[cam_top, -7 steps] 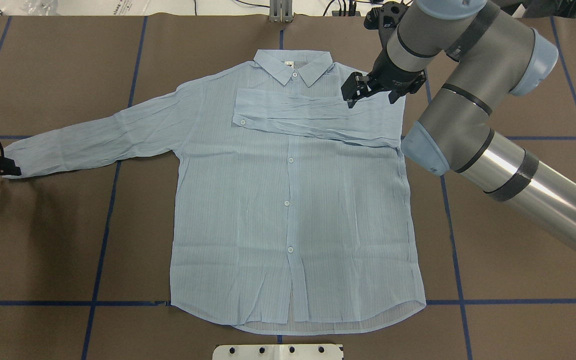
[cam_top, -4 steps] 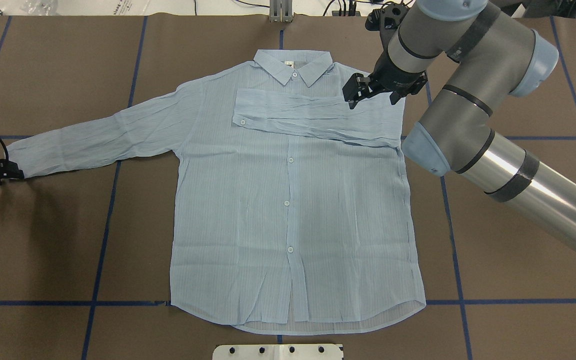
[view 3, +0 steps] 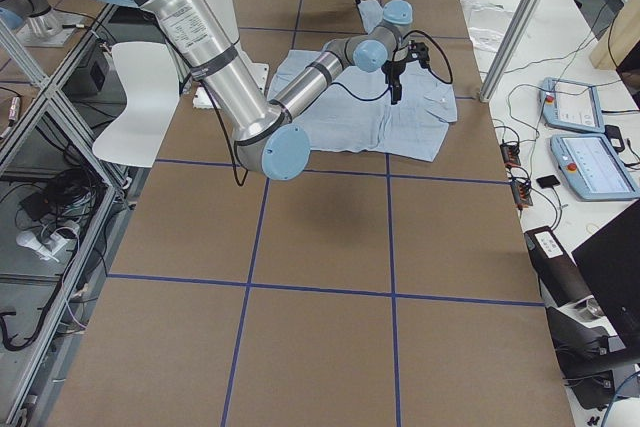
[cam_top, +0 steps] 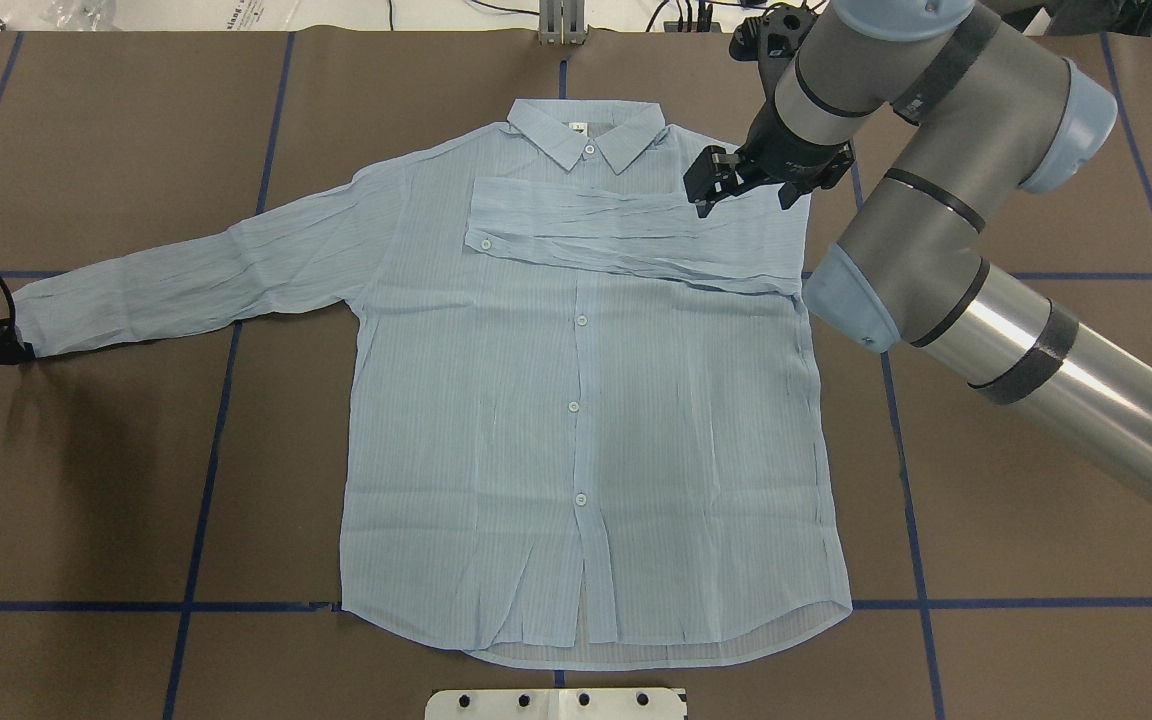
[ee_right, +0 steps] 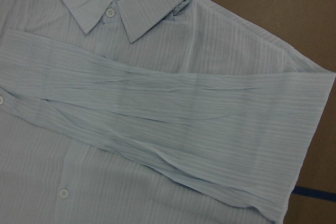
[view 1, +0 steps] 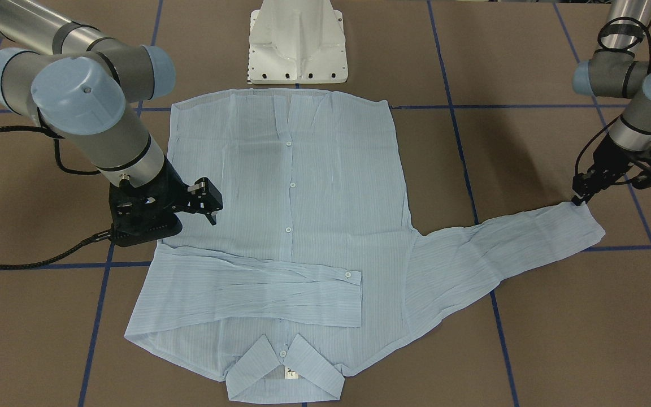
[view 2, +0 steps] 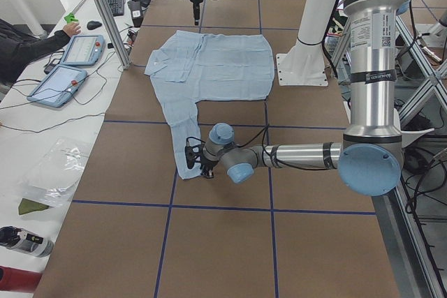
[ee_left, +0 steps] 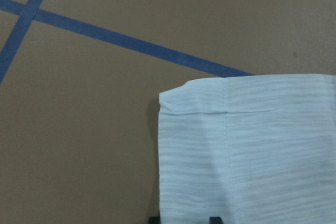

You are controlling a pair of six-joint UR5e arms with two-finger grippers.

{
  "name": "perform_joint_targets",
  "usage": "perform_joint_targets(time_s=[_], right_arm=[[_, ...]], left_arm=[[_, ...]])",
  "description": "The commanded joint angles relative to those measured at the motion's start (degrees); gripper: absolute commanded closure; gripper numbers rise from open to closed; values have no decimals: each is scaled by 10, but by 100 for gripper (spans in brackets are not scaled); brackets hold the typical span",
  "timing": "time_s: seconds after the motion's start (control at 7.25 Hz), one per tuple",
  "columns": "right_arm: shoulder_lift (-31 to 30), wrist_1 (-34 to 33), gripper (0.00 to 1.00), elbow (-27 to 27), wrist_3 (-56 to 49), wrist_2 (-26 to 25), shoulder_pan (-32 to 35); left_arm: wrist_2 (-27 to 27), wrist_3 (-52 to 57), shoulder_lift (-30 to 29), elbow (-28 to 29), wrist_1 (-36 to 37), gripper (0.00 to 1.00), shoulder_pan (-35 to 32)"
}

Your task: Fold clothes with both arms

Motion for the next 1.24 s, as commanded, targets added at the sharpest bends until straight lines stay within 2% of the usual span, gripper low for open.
perform_joint_targets(time_s=[0.0, 0.14, 0.28, 0.55, 0.69, 0.97, 1.1], right_arm=[[0, -1, 0, 0, 0, 0, 0], [-1, 0, 0, 0, 0, 0, 0], [-2, -1, 0, 0, 0, 0, 0], [-17, -2, 0, 6, 0, 1, 7], [-32, -31, 0, 25, -1, 1, 10], [-44, -122, 0, 68, -5, 0, 15], [-63, -128, 0, 83, -17, 0, 21]], left_arm=[[0, 0, 0, -1, 0, 85, -1], [0, -1, 0, -1, 1, 100, -1], [0, 0, 1, -13, 1, 100, -3], [-3, 3, 48, -112, 1, 100, -4], [-3, 3, 51, -143, 15, 100, -6], [0, 3, 29, -203, 24, 100, -37], [0, 3, -7, -214, 45, 100, -51]])
